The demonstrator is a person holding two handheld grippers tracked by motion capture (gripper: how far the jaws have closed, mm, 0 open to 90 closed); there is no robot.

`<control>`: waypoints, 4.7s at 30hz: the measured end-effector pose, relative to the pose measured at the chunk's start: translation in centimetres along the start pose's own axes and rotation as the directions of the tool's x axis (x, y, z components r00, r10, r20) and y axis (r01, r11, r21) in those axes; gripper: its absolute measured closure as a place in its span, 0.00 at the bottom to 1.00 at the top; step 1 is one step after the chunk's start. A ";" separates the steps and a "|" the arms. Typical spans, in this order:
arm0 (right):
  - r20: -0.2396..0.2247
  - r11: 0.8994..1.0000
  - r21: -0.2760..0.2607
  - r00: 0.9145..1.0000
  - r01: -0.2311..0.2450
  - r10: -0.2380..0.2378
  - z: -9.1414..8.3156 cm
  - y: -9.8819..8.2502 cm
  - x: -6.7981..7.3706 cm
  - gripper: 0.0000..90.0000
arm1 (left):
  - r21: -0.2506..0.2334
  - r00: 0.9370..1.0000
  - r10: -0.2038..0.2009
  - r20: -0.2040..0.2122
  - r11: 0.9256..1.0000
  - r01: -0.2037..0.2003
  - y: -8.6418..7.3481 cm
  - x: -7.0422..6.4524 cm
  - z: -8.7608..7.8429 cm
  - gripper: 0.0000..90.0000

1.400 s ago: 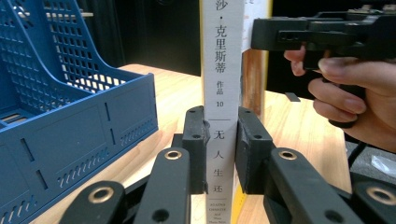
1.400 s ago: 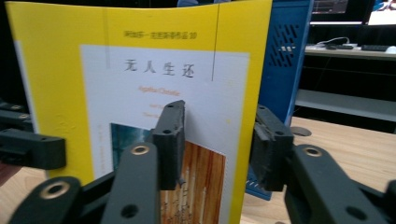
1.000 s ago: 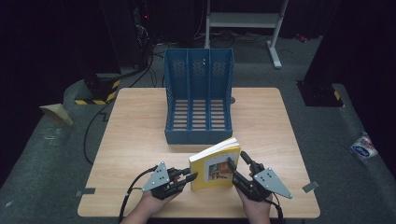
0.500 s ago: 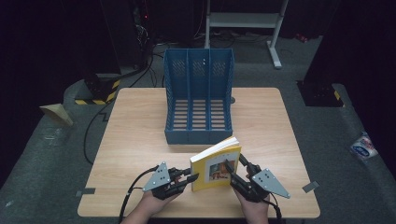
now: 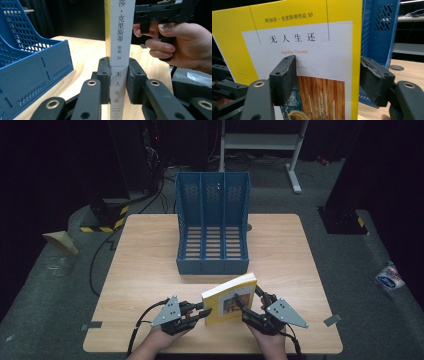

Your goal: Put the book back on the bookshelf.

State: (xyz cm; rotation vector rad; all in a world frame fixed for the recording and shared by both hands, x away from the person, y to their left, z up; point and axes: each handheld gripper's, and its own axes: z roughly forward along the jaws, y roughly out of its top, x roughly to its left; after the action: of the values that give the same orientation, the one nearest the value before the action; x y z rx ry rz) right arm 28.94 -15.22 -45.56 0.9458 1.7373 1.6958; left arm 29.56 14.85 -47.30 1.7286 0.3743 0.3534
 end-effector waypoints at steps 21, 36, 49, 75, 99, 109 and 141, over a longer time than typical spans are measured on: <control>0.021 0.999 -0.046 1.000 0.006 -0.005 -1.5 1.4 -0.3 0.48 | 0.041 0.992 -0.026 -0.123 0.999 0.031 1.6 -1.2 1.6 0.84; 0.181 0.995 0.103 0.983 0.016 -0.034 -2.7 -2.1 -4.6 0.54 | 0.017 0.986 0.034 -0.162 0.999 -0.031 0.9 -0.3 -0.1 0.85; 0.236 0.987 0.158 0.971 0.012 -0.049 -2.4 -3.3 -6.0 0.54 | 0.030 0.984 0.033 -0.174 0.999 -0.028 0.6 1.6 -2.6 0.84; 0.212 0.979 0.201 0.974 0.036 -0.079 -1.9 -4.0 -5.4 0.55 | 0.023 0.976 -0.070 -0.205 0.997 0.076 3.7 1.3 -1.8 0.78; 0.204 0.976 0.215 0.976 0.026 -0.071 -1.8 -4.1 -5.4 0.55 | -0.023 0.974 -0.071 -0.216 0.997 0.067 5.4 1.2 -3.3 0.82; 0.205 0.976 0.219 0.977 0.014 -0.060 -1.7 -4.2 -5.4 0.55 | -0.013 0.972 -0.076 -0.223 0.997 0.075 5.4 1.1 -3.4 0.84; 0.170 0.970 0.244 0.983 0.025 -0.068 -1.8 -4.4 -6.5 0.55 | -0.015 0.940 -0.140 -0.311 0.990 0.143 8.3 1.2 -2.1 0.85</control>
State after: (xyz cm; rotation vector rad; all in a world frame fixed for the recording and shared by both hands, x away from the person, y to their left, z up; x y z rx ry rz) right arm 31.02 -21.33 -50.50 1.1168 1.8558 1.3465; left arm 30.17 15.75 -38.76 1.6434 0.7269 0.5226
